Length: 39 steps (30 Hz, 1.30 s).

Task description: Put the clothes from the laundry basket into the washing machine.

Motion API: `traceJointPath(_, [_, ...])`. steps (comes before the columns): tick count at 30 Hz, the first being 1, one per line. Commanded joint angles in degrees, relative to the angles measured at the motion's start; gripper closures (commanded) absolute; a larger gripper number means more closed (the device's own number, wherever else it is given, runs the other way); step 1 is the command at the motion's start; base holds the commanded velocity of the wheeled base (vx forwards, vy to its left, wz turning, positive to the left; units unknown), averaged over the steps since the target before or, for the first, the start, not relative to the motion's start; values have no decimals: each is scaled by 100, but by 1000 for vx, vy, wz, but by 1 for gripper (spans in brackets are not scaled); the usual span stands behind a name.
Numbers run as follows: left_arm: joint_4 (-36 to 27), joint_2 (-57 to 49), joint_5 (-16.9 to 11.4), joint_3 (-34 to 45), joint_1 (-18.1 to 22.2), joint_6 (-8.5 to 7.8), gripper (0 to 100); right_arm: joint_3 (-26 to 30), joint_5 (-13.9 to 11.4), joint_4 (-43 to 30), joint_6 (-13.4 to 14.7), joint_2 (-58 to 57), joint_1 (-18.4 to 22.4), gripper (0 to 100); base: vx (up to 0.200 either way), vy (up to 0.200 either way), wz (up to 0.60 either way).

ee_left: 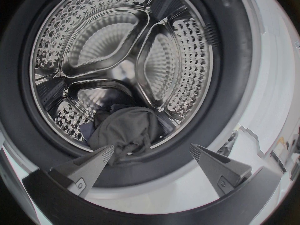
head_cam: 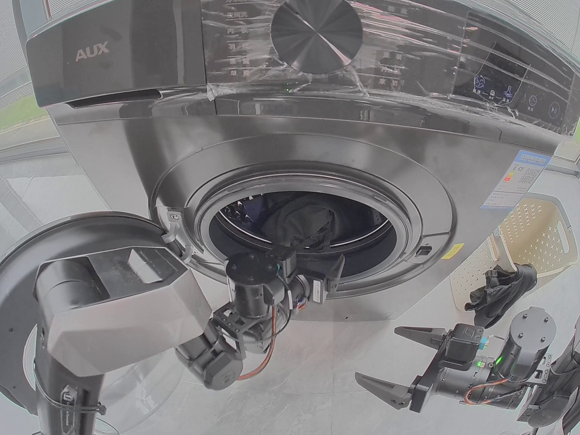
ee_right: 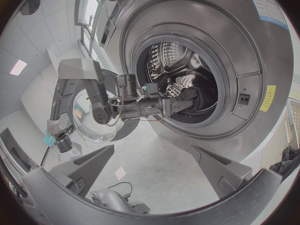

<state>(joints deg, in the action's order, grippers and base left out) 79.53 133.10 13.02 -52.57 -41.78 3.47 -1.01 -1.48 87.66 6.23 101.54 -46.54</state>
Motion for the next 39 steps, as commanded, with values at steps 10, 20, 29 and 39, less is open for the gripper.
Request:
traceJointPath(10, [977, -2886, 69, 3385, -1192, 558, 0, 101, 306, -21, 80, -960, 14, 0, 0, 0, 0])
traceJointPath(20, [959, -4591, 473, 4870, -1017, 461, 0, 101, 525, -698, -16, -2586, 919, 0, 0, 0, 0])
traceJointPath(29, [845, -5426, 438, 5257, -366, 154, 0, 66, 534, -2807, -280, -4423, 1974, 0, -133, 0, 0])
traceJointPath(39, [-904, -7131, 254, 5257, 64, 74, 0, -83, 525, -4565, -447, -6067, 3187, 0, -200, 0, 0])
